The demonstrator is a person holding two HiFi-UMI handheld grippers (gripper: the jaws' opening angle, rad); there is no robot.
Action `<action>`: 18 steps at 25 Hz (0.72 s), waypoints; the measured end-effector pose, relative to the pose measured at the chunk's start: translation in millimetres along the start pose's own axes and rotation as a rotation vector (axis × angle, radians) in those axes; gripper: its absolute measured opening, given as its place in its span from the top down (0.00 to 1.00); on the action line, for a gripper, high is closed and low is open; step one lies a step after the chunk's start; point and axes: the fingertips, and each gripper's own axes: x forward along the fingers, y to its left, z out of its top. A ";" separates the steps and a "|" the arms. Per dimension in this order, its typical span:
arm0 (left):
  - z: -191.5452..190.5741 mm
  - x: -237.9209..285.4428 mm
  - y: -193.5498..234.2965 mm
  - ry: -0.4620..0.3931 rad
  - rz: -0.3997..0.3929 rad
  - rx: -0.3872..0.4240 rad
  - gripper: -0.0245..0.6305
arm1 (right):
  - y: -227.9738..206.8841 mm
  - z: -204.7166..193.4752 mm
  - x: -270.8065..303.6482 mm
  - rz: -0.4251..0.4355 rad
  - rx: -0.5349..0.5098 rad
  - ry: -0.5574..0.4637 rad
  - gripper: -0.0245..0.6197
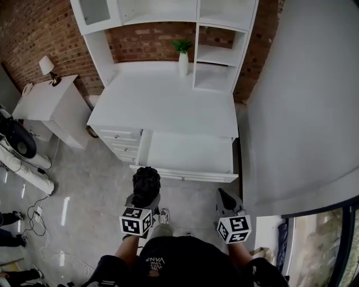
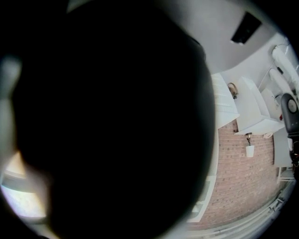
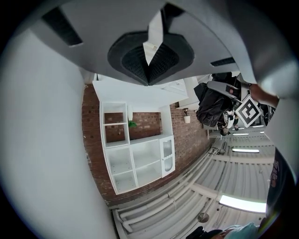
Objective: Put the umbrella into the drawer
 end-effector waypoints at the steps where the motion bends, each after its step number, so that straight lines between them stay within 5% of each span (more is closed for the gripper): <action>1: 7.1 7.4 7.7 0.005 -0.013 0.010 0.61 | 1.0 3.8 9.4 -0.013 0.002 0.001 0.97; 18: 85.1 117.5 99.3 0.103 -0.282 0.267 0.61 | 26.7 37.7 109.7 -0.288 0.107 -0.021 0.97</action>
